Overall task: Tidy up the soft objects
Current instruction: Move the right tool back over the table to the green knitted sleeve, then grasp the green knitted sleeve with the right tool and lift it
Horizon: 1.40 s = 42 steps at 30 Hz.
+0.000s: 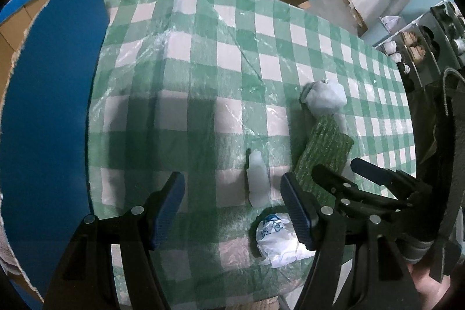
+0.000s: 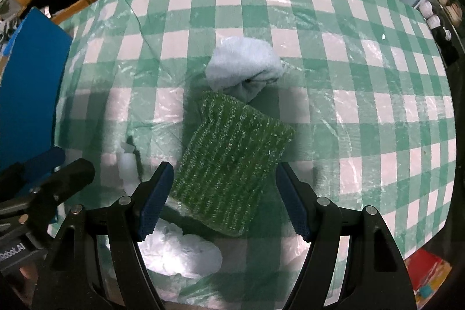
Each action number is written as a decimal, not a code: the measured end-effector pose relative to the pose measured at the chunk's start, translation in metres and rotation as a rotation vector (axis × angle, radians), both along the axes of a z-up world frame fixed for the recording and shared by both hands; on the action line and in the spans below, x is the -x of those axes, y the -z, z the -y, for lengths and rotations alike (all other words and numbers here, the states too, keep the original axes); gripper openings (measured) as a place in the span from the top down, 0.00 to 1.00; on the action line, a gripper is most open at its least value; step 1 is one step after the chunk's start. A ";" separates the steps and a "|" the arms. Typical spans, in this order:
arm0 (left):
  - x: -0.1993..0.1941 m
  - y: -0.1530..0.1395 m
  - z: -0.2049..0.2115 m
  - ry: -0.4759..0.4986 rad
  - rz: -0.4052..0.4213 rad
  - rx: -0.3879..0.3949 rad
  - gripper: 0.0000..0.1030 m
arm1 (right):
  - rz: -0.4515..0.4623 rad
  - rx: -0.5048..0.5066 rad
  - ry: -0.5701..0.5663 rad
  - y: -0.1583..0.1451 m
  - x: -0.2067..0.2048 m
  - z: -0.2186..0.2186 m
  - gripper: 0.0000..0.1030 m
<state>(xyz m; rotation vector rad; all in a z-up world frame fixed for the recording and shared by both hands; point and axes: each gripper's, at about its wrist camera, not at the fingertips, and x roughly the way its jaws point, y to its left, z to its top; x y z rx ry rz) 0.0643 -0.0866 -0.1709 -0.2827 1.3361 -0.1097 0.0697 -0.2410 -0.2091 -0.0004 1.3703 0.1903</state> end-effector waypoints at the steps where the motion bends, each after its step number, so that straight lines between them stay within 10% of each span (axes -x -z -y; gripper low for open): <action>1: 0.000 0.001 0.001 0.003 -0.003 0.000 0.32 | -0.006 0.004 -0.002 0.002 0.000 0.001 0.30; 31: -0.013 0.029 0.050 0.114 -0.046 -0.095 0.32 | 0.011 0.011 0.070 -0.004 -0.004 0.083 0.30; 42: -0.017 0.034 0.056 0.119 -0.036 -0.114 0.82 | 0.020 0.025 0.055 -0.007 -0.008 0.075 0.30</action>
